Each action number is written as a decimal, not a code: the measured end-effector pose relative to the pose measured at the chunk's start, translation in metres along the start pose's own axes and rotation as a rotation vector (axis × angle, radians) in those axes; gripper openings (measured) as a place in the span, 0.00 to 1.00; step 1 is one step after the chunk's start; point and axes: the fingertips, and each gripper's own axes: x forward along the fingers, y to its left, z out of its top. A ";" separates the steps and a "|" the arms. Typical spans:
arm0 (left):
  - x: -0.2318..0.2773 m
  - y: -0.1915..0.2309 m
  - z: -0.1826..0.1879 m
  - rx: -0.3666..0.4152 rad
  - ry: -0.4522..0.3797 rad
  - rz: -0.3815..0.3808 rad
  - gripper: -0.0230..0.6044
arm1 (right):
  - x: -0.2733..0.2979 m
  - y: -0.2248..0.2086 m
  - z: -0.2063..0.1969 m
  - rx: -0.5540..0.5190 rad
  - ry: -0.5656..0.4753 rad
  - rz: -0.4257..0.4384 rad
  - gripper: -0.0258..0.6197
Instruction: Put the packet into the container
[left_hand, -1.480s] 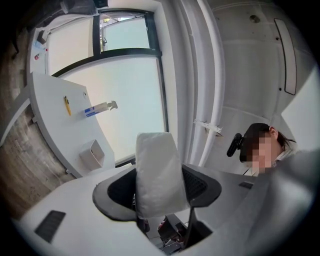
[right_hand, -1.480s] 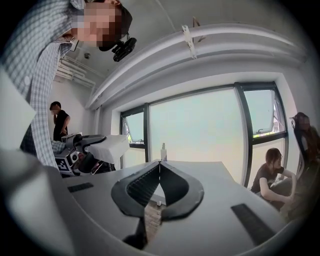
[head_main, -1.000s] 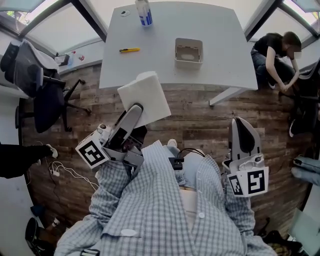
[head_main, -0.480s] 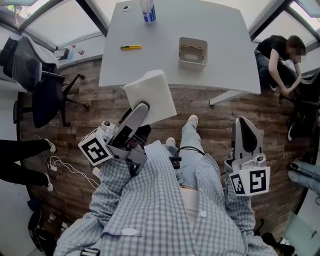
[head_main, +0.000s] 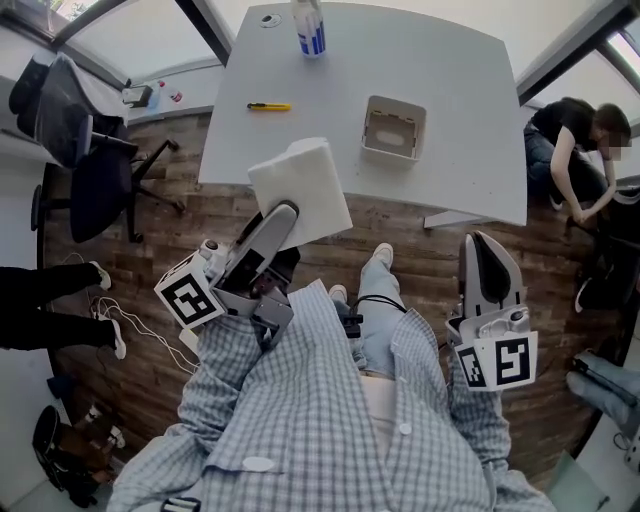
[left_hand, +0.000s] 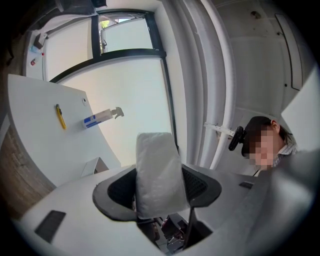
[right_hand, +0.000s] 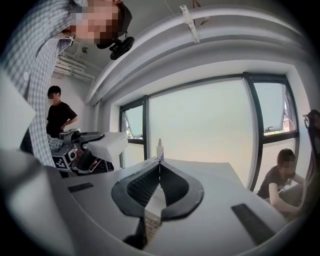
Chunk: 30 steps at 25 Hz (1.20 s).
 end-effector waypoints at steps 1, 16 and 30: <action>0.009 0.006 0.000 0.001 0.001 0.009 0.45 | 0.006 -0.009 -0.001 0.003 0.002 0.003 0.06; 0.095 0.037 0.001 0.058 -0.028 0.114 0.45 | 0.063 -0.105 0.000 -0.005 0.017 0.109 0.06; 0.132 0.045 0.001 0.154 0.053 0.223 0.45 | 0.069 -0.143 -0.013 0.069 0.023 0.107 0.06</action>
